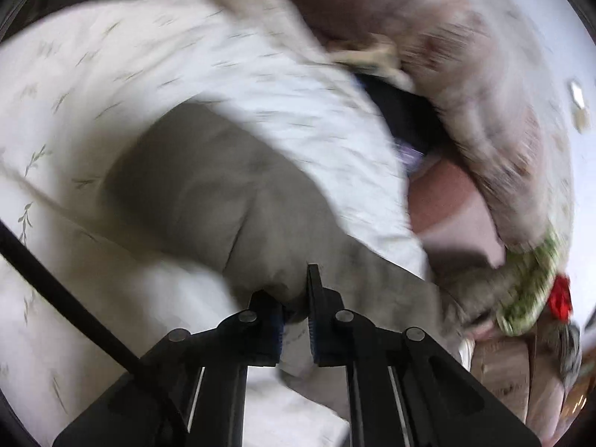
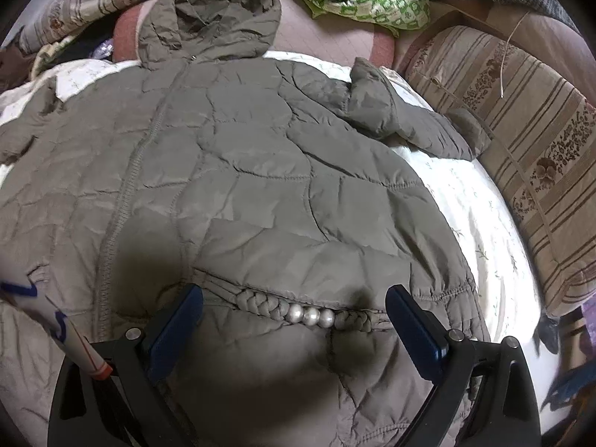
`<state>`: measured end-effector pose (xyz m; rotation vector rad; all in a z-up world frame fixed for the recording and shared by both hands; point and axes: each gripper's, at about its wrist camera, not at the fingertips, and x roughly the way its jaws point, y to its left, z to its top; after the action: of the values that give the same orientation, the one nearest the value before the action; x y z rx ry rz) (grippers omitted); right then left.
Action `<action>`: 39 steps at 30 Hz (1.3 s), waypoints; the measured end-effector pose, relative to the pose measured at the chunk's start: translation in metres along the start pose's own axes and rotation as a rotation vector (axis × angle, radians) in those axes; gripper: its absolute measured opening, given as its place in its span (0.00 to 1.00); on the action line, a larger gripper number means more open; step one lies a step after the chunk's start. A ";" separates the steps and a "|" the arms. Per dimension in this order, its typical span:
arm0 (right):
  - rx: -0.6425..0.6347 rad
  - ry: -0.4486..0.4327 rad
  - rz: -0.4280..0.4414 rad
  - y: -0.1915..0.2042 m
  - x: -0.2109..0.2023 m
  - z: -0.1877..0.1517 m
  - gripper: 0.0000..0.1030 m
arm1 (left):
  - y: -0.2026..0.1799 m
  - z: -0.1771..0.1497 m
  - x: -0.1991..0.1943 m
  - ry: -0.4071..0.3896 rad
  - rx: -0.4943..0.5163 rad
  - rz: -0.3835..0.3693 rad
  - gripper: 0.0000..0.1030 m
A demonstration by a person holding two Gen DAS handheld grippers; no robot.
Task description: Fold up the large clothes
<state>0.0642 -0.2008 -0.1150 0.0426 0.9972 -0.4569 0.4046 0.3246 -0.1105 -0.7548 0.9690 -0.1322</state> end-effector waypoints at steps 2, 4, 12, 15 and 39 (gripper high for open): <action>0.004 -0.017 0.021 -0.001 -0.006 -0.001 0.97 | -0.042 -0.018 -0.012 0.020 0.073 -0.068 0.08; 0.013 -0.036 0.038 -0.005 -0.012 -0.003 0.97 | -0.078 -0.040 -0.017 0.042 0.152 -0.090 0.08; 0.117 -0.054 0.089 -0.039 -0.029 -0.014 0.97 | -0.185 -0.185 0.027 0.249 0.343 -0.237 0.08; 0.152 -0.052 0.097 -0.055 -0.034 -0.019 0.97 | -0.190 -0.233 0.070 0.381 0.302 -0.178 0.10; 0.122 -0.050 0.199 0.007 0.047 0.111 0.98 | -0.133 -0.248 -0.043 -0.162 0.520 0.243 0.71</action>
<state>0.1772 -0.2374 -0.0938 0.2371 0.9050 -0.3338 0.2147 0.1150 -0.0795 -0.1648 0.8147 -0.1025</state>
